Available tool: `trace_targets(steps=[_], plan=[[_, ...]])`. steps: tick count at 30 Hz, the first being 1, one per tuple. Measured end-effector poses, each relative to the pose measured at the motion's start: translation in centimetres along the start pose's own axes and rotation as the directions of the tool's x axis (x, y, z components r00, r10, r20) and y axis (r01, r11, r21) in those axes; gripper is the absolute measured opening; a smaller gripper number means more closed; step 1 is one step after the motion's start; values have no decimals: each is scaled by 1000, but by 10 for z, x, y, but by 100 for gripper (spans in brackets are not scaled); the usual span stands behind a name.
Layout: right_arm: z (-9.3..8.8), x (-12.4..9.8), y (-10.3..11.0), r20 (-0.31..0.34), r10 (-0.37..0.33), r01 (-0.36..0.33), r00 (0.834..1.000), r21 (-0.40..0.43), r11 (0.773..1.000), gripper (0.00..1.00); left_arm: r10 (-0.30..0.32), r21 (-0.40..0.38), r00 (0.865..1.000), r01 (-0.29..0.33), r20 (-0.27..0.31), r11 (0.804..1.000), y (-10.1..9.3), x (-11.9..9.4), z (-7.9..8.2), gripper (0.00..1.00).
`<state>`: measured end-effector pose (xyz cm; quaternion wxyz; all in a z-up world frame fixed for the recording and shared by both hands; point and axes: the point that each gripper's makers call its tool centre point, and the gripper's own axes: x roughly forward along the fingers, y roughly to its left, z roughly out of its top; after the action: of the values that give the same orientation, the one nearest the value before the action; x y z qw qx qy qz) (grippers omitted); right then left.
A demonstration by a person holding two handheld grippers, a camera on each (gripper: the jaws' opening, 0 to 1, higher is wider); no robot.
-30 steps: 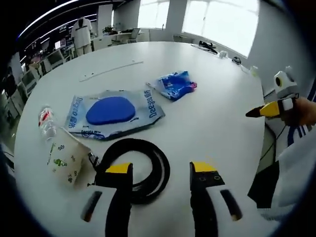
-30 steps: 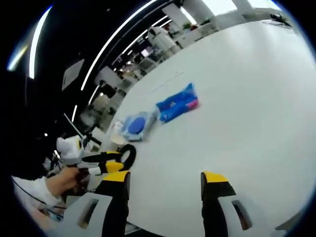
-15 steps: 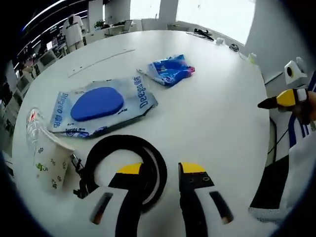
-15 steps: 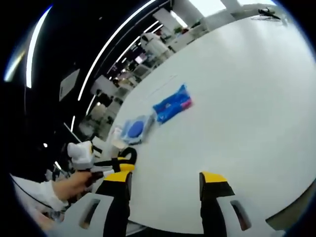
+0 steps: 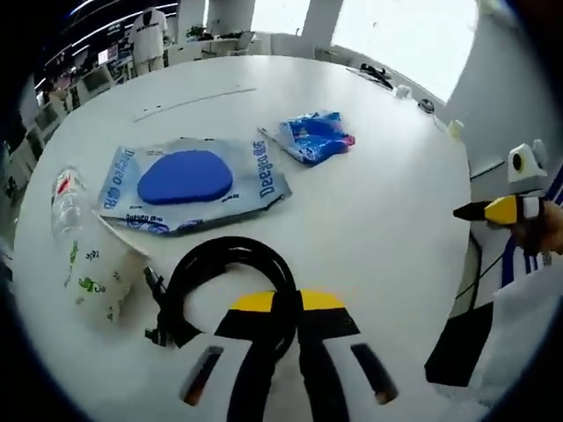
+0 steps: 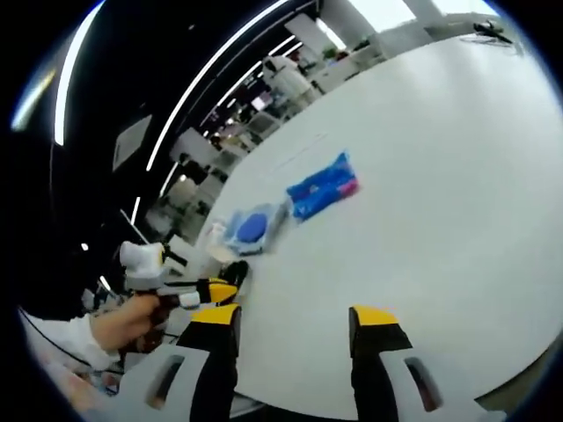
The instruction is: Arrange the tabletop items into an orderly group along one side of the table until the central work area is clear of visible clutter.
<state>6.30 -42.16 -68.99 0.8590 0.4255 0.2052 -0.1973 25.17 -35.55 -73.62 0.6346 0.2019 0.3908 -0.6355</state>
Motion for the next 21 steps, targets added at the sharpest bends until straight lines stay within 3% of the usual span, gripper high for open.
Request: trace_targets(steps=[3, 4, 7, 11, 13, 15, 17, 19, 21], plan=[[3, 5, 4, -7, 10, -10, 1000, -13, 1000, 49, -23, -55, 998, 26, 61, 998, -4, -16, 11, 2], [3, 5, 5, -7, 12, -12, 1000, -15, 1000, 49, -4, -63, 997, 9, 82, 998, 0, -22, 14, 1], [3, 9, 9, -21, 26, -27, 999, -40, 999, 49, -56, -132, 983, 79, 172, 988, -7, -40, 27, 0], [0, 13, 12, -39, 36, -38, 999, -53, 998, 49, -62, -167, 976, 99, 210, 981, -7, -55, 29, 0], [0, 14, 13, -43, 42, -45, 998, -58, 997, 49, -112, -165, 952, 164, 285, 973, -18, -65, 40, 0], [1, 16, 13, -46, 46, -49, 998, -64, 997, 49, -203, -134, 916, 262, 345, 956, -34, -78, 51, 0], [3, 19, 13, -47, 49, -52, 998, -69, 996, 49, -287, -38, 877, 326, 386, 945, -49, -89, 58, 0], [4, 21, 14, -54, 51, -55, 997, -80, 995, 50, -334, -6, 871, 360, 362, 933, -58, -93, 54, 0], [6, 22, 17, -60, 57, -63, 997, -97, 993, 50, -375, 29, 852, 392, 365, 920, -68, -98, 55, 0]])
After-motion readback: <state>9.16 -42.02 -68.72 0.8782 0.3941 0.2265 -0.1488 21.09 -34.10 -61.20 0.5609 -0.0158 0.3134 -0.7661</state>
